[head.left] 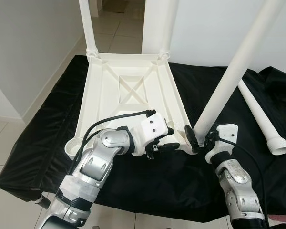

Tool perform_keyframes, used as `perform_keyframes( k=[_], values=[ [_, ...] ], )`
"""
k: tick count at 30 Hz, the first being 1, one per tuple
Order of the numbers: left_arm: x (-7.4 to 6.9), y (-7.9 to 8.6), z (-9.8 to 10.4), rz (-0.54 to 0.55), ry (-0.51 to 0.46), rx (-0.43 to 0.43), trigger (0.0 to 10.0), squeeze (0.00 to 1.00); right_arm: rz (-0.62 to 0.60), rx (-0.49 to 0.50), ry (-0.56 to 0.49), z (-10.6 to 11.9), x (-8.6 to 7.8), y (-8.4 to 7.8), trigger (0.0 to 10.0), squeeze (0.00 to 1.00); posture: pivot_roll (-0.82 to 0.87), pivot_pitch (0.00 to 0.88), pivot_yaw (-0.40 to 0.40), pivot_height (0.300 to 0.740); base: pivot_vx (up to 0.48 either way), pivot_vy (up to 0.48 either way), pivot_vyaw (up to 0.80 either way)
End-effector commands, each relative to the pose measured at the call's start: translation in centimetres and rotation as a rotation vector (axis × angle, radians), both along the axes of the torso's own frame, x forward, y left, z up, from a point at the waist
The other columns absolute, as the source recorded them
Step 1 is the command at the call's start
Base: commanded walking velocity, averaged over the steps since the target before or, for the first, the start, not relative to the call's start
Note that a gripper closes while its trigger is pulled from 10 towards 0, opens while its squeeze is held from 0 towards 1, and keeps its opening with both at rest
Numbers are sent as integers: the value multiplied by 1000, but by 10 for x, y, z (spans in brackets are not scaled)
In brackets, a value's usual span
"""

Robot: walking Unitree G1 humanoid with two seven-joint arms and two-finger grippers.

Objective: Building children table

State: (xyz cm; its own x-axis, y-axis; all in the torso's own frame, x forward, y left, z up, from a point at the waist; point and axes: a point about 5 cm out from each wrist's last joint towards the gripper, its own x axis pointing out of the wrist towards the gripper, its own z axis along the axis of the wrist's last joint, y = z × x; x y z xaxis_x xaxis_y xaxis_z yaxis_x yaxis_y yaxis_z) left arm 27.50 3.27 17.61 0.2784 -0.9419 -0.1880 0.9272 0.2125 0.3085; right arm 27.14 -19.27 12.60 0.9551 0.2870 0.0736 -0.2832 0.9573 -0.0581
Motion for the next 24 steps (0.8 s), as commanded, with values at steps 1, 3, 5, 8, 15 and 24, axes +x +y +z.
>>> perform_keyframes(
  k=[1,3,5,8,15,24],
  values=[
    [1,2,-2,33,-3,-6,10000,0,109,-18,-7,3,3,-2,10000,0,-78,0,-12,740,0,0,0],
    [1,2,-2,33,-3,-6,10000,0,109,-18,-7,3,3,-2,10000,0,-78,0,-12,740,0,0,0],
    [-1,2,-3,16,2,-4,10000,0,156,-29,0,4,5,-2,10000,0,-82,0,-8,740,0,0,0],
    [-2,2,-3,3,5,-1,10000,0,186,-39,2,4,8,-2,10000,0,-83,0,-8,740,0,0,0],
    [4,1,-2,-24,-4,17,10000,0,265,-77,25,-1,20,-5,0,0,-89,0,-2,740,0,0,0],
    [7,-4,-2,-33,-21,26,10000,0,290,-51,47,-10,16,-8,0,0,-104,0,3,740,0,0,0]
  ],
)
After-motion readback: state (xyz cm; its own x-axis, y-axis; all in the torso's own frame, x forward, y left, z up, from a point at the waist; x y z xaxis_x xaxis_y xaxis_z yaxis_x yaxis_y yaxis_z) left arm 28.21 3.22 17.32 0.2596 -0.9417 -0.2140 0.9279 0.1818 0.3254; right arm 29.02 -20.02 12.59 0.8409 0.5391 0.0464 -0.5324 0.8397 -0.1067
